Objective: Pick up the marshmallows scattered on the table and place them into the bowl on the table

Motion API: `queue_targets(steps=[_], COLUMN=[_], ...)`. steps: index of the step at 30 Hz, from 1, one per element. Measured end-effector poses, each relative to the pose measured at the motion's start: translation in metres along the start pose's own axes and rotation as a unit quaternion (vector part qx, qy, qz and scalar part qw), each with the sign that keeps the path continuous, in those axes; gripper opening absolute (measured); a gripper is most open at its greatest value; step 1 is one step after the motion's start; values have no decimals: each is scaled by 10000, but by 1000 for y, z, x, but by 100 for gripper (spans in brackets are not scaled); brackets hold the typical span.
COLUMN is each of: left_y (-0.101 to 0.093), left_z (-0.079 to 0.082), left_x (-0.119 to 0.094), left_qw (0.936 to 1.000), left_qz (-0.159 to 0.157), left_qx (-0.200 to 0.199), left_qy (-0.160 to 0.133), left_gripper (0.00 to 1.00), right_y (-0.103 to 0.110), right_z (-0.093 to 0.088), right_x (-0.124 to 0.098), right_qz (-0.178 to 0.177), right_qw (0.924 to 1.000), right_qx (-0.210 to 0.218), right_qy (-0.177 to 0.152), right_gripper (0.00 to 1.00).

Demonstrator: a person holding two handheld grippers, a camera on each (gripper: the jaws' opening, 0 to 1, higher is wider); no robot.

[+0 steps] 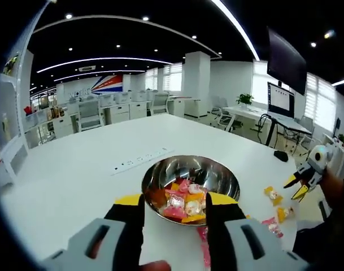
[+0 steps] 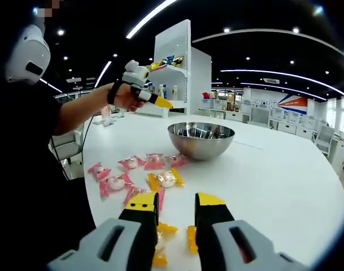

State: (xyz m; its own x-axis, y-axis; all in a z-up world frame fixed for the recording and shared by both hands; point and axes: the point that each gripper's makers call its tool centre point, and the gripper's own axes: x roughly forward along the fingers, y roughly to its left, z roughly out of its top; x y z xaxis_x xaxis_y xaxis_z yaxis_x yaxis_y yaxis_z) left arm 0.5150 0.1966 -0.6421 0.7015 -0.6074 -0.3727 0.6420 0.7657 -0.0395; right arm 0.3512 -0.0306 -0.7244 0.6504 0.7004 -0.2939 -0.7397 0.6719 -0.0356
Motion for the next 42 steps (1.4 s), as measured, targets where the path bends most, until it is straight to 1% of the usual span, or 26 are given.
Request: queue_targets(steps=[7,9,14,17,19,20,24,26,30,34,42], left_y=[-6,-7,-9,-13,-15,-16,-24,-25,-24,-22,-31], left_z=[-3,-5,-10,-16,-19,-21,-35,-41,-51,-58,-75], left_x=[-26,-38,-58,-68,-74,-75,-84,-88,-99,-109,-126], left_qw=[9999,9998,9993,9992,9990,9989,9989,9988,9991,9987,9987], left_qz=[-22,2,116,122,127,130,105,119,148,312,391], left_qx=[129,137,214,199,217,223,361,400,296,320,134], left_qy=[-91,-163,-287,-326,-376,-379,-277,-247,-247,-238,-307], left_gripper=[45,46,47,49,53,54,55,56,56,57,57], right_y=[1,1,1,0,-1,-1,1,1,1,-1,-1], right_z=[1,0,2,5,6,6,6,6,7,4,5], right_x=[1,2,3,4,5,6,8,9,8,8,10], right_qz=[-15,-10,-10,-36,-46,-45,-21,-18,-33,-43,-26], right_qw=[10000,10000,10000,10000,9999,9999,9999,9999,9999,9999,9999], right_qx=[-7,-3,-1,76,116,125,131,134,131,94,81], right_qy=[31,38,42,-14,-44,-47,-20,-20,-17,69,98], right_gripper=[26,26,26,26,26,26,26,26,26,26,26])
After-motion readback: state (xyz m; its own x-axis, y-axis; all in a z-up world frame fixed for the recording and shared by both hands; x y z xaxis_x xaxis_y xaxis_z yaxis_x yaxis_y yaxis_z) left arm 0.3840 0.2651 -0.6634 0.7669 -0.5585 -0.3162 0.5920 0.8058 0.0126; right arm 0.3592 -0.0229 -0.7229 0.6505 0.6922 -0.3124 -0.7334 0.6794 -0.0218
